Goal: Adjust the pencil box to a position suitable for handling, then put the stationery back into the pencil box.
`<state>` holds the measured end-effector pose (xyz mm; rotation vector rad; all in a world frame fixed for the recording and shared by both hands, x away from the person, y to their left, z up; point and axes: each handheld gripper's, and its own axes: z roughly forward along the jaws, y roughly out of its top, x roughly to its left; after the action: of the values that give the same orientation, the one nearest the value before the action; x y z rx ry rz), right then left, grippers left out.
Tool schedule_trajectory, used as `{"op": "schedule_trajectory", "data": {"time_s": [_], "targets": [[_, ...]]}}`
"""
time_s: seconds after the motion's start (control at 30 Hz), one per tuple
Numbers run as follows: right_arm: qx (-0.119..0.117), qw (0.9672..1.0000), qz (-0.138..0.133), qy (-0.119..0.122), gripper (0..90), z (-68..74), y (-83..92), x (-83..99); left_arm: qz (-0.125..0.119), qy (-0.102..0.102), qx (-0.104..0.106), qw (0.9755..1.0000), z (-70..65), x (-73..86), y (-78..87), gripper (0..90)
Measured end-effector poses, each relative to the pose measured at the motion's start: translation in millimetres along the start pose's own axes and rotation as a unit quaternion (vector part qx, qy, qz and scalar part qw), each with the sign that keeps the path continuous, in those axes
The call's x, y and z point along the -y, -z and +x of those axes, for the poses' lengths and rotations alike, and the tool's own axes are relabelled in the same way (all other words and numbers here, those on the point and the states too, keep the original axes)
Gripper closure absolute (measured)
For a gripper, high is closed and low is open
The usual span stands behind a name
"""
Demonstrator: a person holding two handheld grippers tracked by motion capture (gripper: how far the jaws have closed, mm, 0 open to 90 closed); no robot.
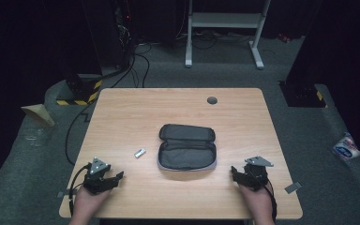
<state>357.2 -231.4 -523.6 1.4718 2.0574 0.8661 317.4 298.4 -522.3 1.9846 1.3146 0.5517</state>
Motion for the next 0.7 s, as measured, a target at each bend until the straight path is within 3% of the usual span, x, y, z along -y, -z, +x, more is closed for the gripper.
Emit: {"op": "schedule_trajectory", "data": {"time_s": [0.1, 0.4, 0.7], "targets": [[-0.001, 1.0, -0.001, 0.001, 25.4, 0.0, -0.7, -0.5, -0.009, 0.014, 0.005, 0.9999, -0.7, -6.7, 2.1, 35.2], [-0.003, 1.0, -0.002, 0.006, 25.0, -0.3, -0.9, -0.6, -0.02, 0.007, -0.014, 0.9997, -7.2, -36.4, 6.0, 35.2], [-0.003, 1.0, -0.001, 0.005, 25.0, -0.3, -0.9, -0.7, -0.014, 0.005, -0.005, 0.9999, -14.6, -46.9, 1.5, 34.4]]}}
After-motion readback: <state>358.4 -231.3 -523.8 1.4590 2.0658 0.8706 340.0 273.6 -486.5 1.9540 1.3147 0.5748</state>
